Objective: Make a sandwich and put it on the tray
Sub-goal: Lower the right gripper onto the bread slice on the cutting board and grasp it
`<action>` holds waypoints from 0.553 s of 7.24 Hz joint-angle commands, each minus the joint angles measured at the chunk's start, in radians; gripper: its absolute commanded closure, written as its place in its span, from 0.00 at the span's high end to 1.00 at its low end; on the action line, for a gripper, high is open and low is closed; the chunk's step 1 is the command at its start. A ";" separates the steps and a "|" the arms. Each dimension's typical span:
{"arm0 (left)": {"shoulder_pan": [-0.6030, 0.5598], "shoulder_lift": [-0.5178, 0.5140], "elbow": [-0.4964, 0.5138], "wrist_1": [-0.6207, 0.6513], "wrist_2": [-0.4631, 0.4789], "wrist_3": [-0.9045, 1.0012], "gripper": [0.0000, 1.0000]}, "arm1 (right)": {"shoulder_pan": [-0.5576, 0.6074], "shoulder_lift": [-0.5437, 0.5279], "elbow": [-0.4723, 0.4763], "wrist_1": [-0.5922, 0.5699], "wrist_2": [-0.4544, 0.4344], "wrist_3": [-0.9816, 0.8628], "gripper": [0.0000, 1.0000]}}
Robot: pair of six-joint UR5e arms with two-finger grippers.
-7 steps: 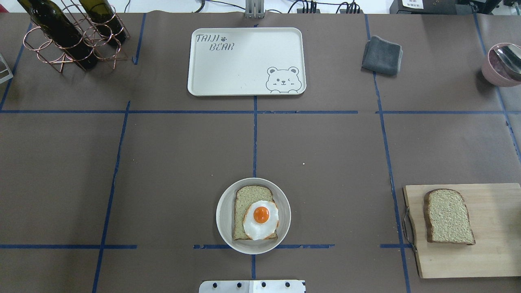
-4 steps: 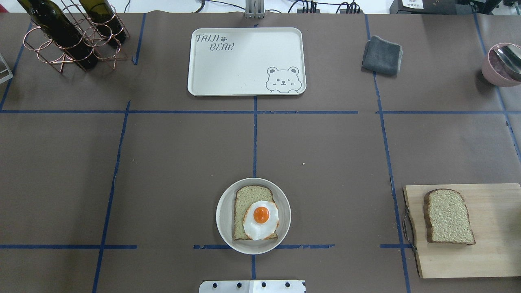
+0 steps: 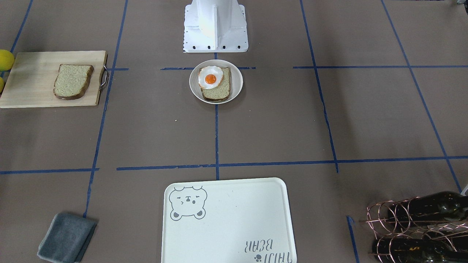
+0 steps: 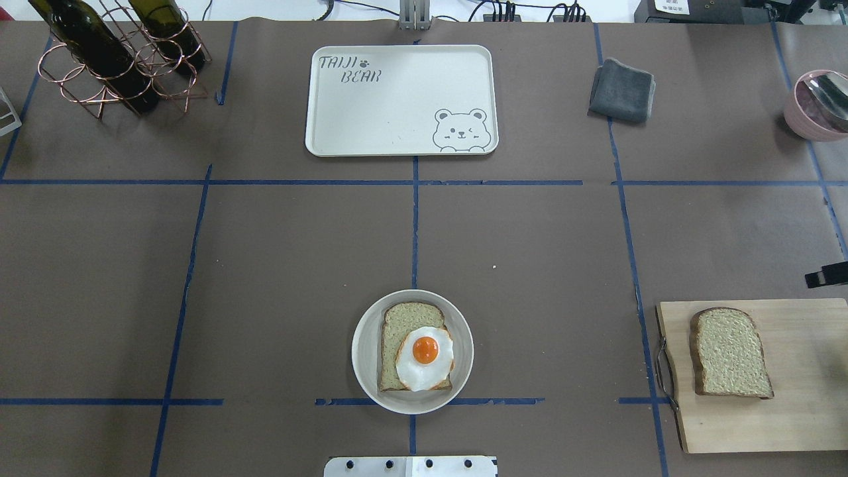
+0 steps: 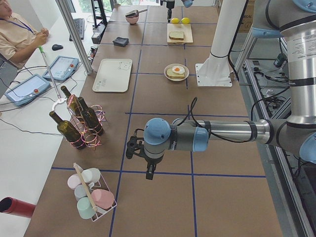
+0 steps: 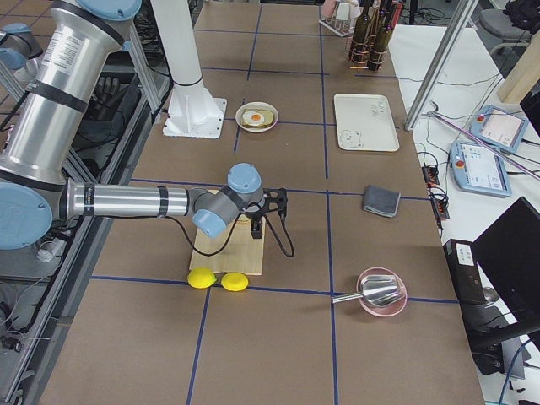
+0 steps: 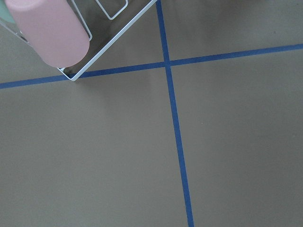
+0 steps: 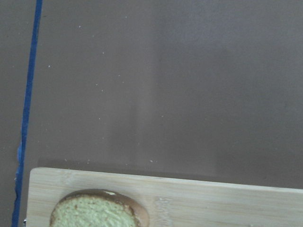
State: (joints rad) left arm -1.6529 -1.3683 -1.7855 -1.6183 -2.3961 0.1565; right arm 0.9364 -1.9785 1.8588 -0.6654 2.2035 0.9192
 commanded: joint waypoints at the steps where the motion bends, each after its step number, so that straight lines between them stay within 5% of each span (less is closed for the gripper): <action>1: 0.001 0.000 0.001 0.000 0.000 0.000 1.00 | -0.149 -0.037 0.000 0.130 -0.104 0.150 0.74; 4: 0.004 0.000 0.002 0.000 -0.002 0.000 1.00 | -0.198 -0.037 -0.001 0.130 -0.105 0.152 0.70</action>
State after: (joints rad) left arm -1.6499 -1.3683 -1.7841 -1.6184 -2.3964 0.1565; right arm 0.7601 -2.0148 1.8584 -0.5377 2.1003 1.0679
